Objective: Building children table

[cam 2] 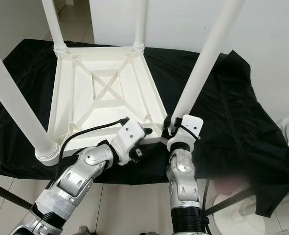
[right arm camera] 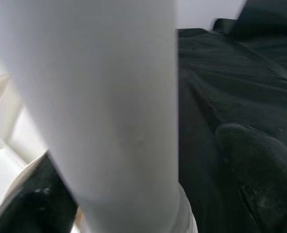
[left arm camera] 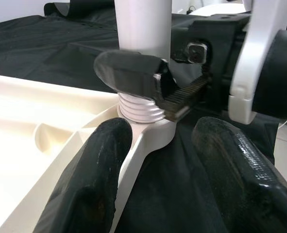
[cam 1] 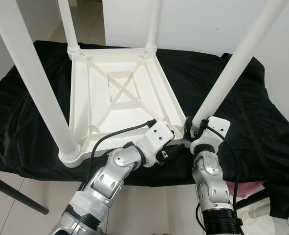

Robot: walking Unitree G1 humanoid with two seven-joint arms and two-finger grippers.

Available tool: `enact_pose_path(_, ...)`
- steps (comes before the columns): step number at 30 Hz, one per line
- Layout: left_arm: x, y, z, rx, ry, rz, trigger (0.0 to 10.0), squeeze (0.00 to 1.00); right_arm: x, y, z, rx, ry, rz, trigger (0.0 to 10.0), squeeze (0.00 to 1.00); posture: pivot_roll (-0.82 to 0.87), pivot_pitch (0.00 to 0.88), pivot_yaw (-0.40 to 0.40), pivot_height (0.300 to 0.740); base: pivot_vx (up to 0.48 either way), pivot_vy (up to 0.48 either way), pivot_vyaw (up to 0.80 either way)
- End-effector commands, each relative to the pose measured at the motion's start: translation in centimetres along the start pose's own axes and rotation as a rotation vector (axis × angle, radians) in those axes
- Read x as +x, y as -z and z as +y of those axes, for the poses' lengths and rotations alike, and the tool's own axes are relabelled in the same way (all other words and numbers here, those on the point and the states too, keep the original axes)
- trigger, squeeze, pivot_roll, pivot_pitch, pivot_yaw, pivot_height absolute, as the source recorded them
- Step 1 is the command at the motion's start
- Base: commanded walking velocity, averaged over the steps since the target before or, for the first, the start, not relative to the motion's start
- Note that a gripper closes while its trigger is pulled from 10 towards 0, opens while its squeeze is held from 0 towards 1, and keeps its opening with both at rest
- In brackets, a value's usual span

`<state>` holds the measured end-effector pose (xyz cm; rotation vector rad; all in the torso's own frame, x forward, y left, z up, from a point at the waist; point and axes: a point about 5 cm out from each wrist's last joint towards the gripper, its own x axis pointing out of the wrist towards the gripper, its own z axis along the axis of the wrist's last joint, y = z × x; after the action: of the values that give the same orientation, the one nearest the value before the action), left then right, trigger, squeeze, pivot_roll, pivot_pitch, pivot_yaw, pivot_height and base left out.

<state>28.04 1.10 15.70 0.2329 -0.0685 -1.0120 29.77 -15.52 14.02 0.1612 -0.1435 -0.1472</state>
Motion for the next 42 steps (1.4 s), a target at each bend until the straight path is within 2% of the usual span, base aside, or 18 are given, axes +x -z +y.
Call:
enact_pose_path(1, 0.2, 0.0, -0.6, -0.006, 0.048, 0.004, 10.0, 0.0, 0.1, 0.1, -1.1, 0.009, -0.029, -0.002, 10.0, 1.0, -0.03, 0.085, -0.048, 0.74, 0.0, 0.0, 0.0)
enact_pose_path(4, 0.2, 0.0, -0.6, -0.006, 0.047, 0.004, 10.0, 0.0, 0.2, 0.0, -1.5, 0.0, -0.048, -0.006, 10.0, 1.0, -0.04, 0.086, -0.048, 0.74, 0.0, 0.0, 0.0)
enact_pose_path(5, 0.2, 0.0, -0.6, -0.006, 0.048, 0.004, 10.0, 0.0, 0.4, -0.1, -1.7, -0.01, -0.085, -0.009, 10.0, 0.81, -0.04, 0.085, -0.048, 0.74, 0.0, 0.0, 0.0)
enact_pose_path(6, 0.2, 0.0, -0.6, -0.006, 0.048, 0.005, 10.0, 0.0, 0.6, -0.3, -2.0, -0.019, -0.142, -0.013, 10.0, 0.0, -0.04, 0.086, -0.047, 0.74, 0.0, 0.0, 0.0)
enact_pose_path(9, 0.2, 0.0, -0.6, -0.006, 0.048, 0.005, 10.0, 0.0, 0.7, -0.4, -2.2, -0.035, -0.193, -0.018, 10.0, 0.0, -0.04, 0.086, -0.047, 0.74, 0.0, 0.0, 0.0)
enact_pose_path(10, 0.2, 0.0, -0.6, -0.007, 0.049, 0.005, 10.0, 0.0, 0.8, -0.5, -2.2, -0.048, -0.272, -0.015, 10.0, 0.0, -0.04, 0.085, -0.047, 0.74, 0.0, 0.0, 0.0)
enact_pose_path(12, 0.2, 0.0, -0.6, -0.007, 0.049, 0.005, 10.0, 0.0, 0.8, -0.5, -2.2, -0.048, -0.272, -0.015, 10.0, 0.0, -0.04, 0.085, -0.047, 0.74, 0.0, 0.0, 0.0)
enact_pose_path(14, 0.2, 0.1, -0.7, 0.008, 0.054, 0.006, 10.0, 0.0, 1.1, -0.5, -2.2, -0.106, -0.403, -0.01, 10.0, 0.0, -0.04, 0.083, -0.049, 0.74, 0.0, 0.0, 0.0)
enact_pose_path(16, 0.2, 0.3, -0.8, 0.031, 0.062, 0.015, 10.0, 0.0, 1.3, -0.5, -2.1, -0.124, -0.459, -0.008, 10.0, 0.0, -0.04, 0.082, -0.049, 0.74, 0.0, 0.0, 0.0)
enact_pose_path(22, 0.3, 0.5, -1.0, 0.044, 0.078, 0.023, 10.0, 0.0, 2.0, -0.7, -2.1, -0.165, -0.536, -0.008, 10.0, 0.0, -0.04, 0.077, -0.047, 0.74, 0.0, 0.0, 0.0)
enact_pose_path(24, 0.3, 0.4, -1.0, 0.044, 0.081, 0.021, 10.0, 0.0, 2.5, -0.8, -2.1, -0.195, -0.565, -0.001, 8.6, 0.0, -0.03, 0.073, -0.049, 0.74, 0.0, 0.0, 0.0)
enact_pose_path(25, 0.3, 0.4, -1.0, 0.044, 0.081, 0.021, 10.0, 0.0, 2.5, -0.8, -2.1, -0.195, -0.565, -0.001, 8.6, 0.0, -0.03, 0.073, -0.049, 0.74, 0.0, 0.0, 0.0)
enact_pose_path(26, 0.3, 0.4, -1.0, 0.046, 0.081, 0.02, 10.0, 0.0, 2.7, -0.8, -2.2, -0.203, -0.571, 0.0, 1.1, 0.0, -0.03, 0.073, -0.049, 0.74, 0.0, 0.0, 0.0)
enact_pose_path(27, 0.3, 0.4, -0.9, 0.048, 0.079, 0.021, 10.0, 0.0, 2.9, -0.8, -2.3, -0.212, -0.575, 0.007, 0.0, 0.0, -0.03, 0.071, -0.05, 0.74, 0.0, 0.0, 0.0)
enact_pose_path(33, 0.2, 0.4, -0.7, 0.053, 0.075, 0.024, 10.0, 0.0, 3.1, 0.1, -3.1, -0.245, -0.569, 0.06, 0.0, 0.0, -0.02, 0.069, -0.051, 0.74, 0.0, 0.0, 0.0)
enact_pose_path(40, 0.2, 0.4, -0.6, 0.056, 0.073, 0.026, 10.0, 0.0, 2.8, 0.9, -3.6, -0.231, -0.58, 0.089, 0.0, 0.0, -0.03, 0.068, -0.049, 0.74, 0.0, 0.0, 0.0)
enact_pose_path(41, 0.2, 0.4, -0.6, 0.057, 0.074, 0.025, 10.0, 0.0, 2.7, 0.9, -3.6, -0.233, -0.579, 0.089, 2.7, 0.0, -0.03, 0.068, -0.048, 0.74, 0.0, 0.0, 0.0)
enact_pose_path(42, 0.2, 0.4, -0.6, 0.057, 0.074, 0.025, 10.0, 0.0, 2.7, 0.9, -3.6, -0.233, -0.579, 0.089, 2.7, 0.0, -0.03, 0.068, -0.048, 0.74, 0.0, 0.0, 0.0)
